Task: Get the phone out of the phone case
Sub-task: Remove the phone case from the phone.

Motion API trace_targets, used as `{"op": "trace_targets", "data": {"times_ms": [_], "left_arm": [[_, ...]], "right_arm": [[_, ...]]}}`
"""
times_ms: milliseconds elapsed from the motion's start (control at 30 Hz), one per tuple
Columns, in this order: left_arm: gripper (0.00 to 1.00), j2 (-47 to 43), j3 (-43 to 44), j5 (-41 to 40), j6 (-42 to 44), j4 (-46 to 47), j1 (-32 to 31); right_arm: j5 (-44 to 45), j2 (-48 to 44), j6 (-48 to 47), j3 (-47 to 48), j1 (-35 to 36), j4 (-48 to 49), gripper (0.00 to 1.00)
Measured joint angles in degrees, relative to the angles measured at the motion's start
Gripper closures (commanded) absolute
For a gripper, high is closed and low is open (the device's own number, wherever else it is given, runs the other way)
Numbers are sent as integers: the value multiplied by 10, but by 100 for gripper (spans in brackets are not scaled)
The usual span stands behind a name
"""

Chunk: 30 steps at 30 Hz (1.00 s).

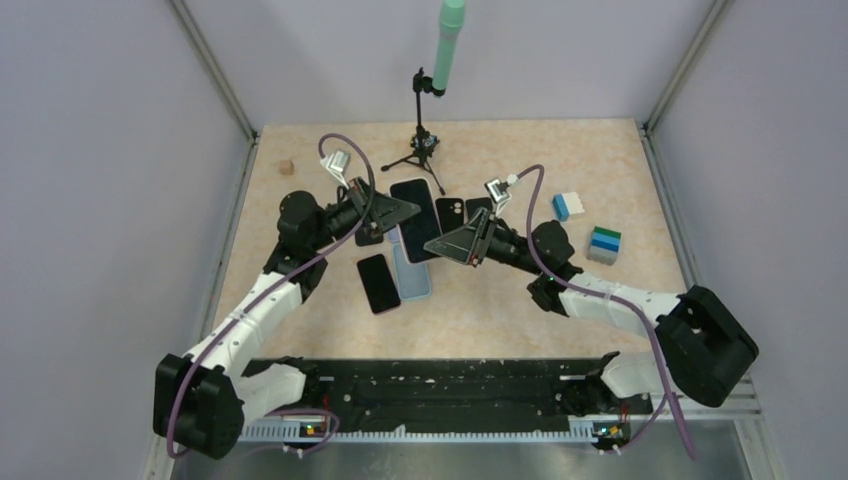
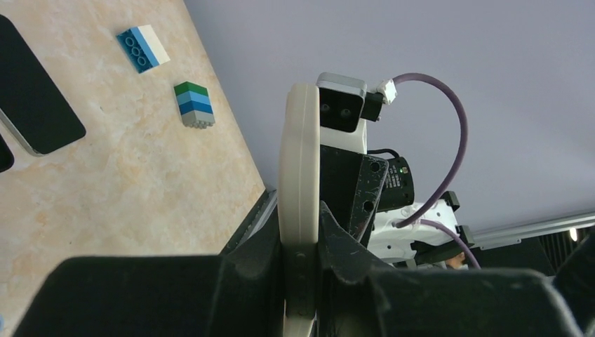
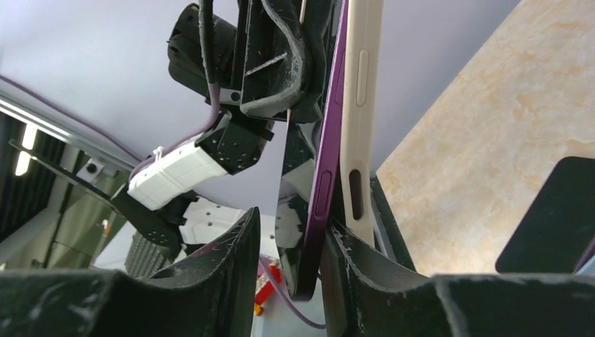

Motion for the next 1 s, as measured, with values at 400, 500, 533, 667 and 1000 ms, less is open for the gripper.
{"op": "trace_targets", "data": {"times_ms": [400, 500, 533, 667, 1000], "left_arm": [[85, 16, 26, 34, 39, 23, -19], [62, 18, 37, 45, 45, 23, -19], [53, 18, 37, 46, 45, 23, -20], [32, 17, 38, 62, 40, 13, -36], [23, -21, 28, 75, 21, 53, -40]], "right_arm": [[0, 40, 59, -2, 6, 104, 100], [1, 40, 64, -2, 6, 106, 100], [2, 40, 61, -2, 7, 106, 100], [10, 36, 58, -2, 10, 90, 100], [76, -110, 66, -7, -14, -24, 100]]}}
